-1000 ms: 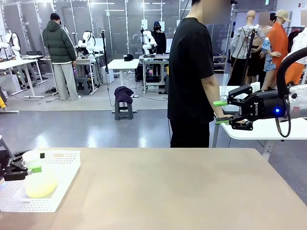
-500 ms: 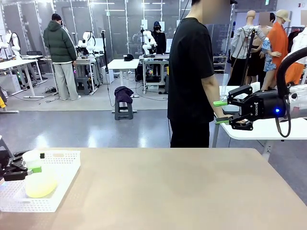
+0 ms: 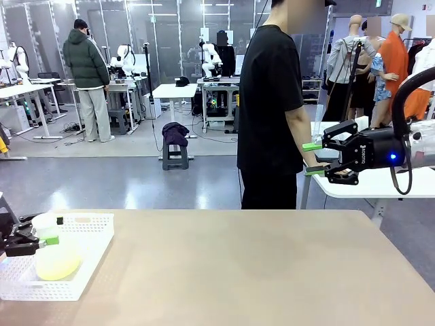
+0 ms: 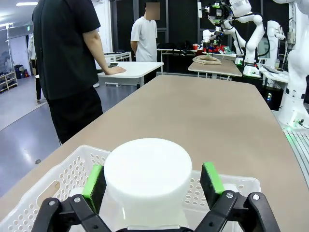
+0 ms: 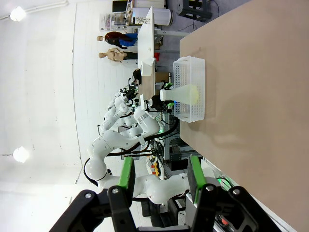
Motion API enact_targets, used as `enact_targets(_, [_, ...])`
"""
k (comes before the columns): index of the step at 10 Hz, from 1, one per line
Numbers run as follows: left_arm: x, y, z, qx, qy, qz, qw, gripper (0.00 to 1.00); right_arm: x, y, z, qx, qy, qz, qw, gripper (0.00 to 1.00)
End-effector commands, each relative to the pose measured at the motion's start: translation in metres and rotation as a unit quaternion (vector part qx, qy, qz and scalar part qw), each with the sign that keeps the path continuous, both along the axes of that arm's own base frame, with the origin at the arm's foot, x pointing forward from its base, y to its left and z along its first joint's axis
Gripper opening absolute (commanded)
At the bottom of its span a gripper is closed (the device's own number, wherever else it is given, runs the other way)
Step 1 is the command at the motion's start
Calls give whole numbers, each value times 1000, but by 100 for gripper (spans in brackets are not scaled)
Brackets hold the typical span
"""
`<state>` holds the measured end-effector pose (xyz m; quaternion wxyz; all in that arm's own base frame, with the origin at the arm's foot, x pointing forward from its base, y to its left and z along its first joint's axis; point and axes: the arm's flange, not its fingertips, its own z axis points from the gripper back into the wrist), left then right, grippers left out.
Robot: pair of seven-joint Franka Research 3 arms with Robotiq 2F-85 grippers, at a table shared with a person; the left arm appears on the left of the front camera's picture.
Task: Prepare the solutions needed for the experiment.
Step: When the human places the Big flask in the center of the table, pick up the Big flask and place it in the left Organizing basket.
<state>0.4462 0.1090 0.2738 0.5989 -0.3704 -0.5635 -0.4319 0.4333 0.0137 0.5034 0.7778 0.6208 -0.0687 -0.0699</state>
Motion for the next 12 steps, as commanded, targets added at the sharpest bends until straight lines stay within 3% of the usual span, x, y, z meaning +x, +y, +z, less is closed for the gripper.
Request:
enact_targets(1, [0, -1, 1, 1, -3, -1, 1000, 100, 0, 0, 1, 3, -2, 0, 1000, 57])
enact_targets(5, [-20, 31, 14, 54, -4, -9, 999, 100, 0, 0, 1, 3, -2, 0, 1000, 57])
enact_targets(8, [-44, 61, 33, 54, -22, 28, 998, 100, 0, 0, 1, 3, -2, 0, 1000, 57])
enact_targets(10, [-62, 75, 65, 31, -19, 63, 997, 100, 0, 0, 1, 3, -2, 0, 1000, 57])
enact_targets(12, [-86, 80, 113, -12, 15, 110, 994, 100, 0, 0, 1, 3, -2, 0, 1000, 57])
